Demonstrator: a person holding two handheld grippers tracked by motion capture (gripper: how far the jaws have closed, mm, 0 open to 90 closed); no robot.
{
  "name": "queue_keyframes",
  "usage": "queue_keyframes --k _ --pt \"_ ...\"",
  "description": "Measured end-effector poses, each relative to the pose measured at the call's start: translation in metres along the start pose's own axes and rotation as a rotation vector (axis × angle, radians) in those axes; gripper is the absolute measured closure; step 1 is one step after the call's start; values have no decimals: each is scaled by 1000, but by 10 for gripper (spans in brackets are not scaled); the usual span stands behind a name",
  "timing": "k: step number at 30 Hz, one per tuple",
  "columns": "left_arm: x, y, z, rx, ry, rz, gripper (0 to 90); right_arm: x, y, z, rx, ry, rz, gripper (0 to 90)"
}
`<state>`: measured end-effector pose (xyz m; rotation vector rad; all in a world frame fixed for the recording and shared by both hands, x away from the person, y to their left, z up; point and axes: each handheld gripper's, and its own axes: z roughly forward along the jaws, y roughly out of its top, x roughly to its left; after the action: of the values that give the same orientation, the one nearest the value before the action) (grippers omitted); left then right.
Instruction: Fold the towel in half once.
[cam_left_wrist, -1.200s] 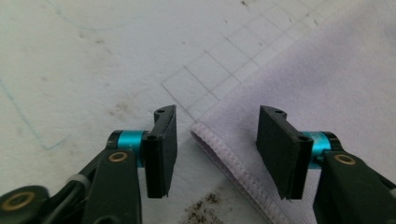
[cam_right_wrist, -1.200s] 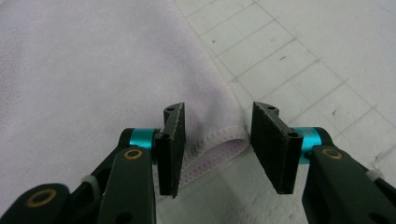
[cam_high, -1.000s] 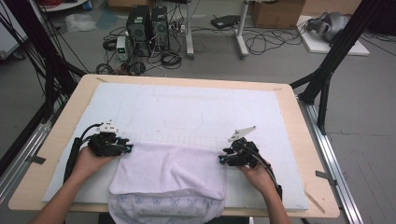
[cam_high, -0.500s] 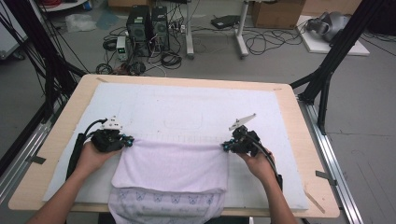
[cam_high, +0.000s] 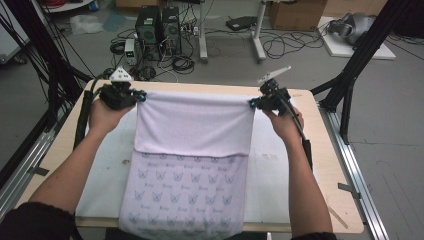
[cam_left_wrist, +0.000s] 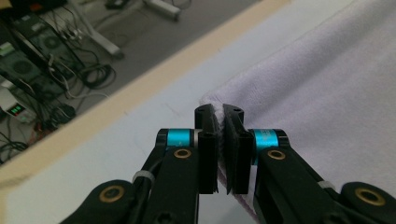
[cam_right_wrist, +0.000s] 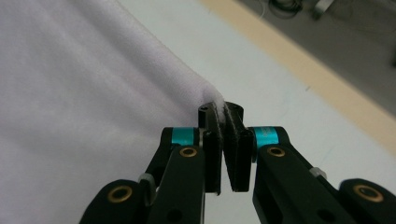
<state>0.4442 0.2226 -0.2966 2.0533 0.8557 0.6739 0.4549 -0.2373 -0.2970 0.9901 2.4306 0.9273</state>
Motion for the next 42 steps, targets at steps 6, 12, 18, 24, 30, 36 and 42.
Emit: queue_keyframes --k 6,12,18,24,30,36,42 --pt "10 -9 12 41 20 -54 658 -10 15 3 -66 4 53 679" --pt "6 -55 14 73 -37 -104 619 8 -20 28 -39 93 65 616" --pt "-13 -84 4 46 -104 -100 589 31 -52 35 -22 164 60 561" --pt "-36 -112 -9 55 -149 -60 580 61 -78 33 -11 194 13 538" --pt "-51 -137 -15 55 -192 -51 580 81 -100 32 14 206 -19 532" --pt "-62 -153 -13 61 -247 -41 574 88 -115 35 24 219 -27 526" --pt "-71 -155 -8 68 -283 -20 572 94 -115 41 62 226 -50 515"
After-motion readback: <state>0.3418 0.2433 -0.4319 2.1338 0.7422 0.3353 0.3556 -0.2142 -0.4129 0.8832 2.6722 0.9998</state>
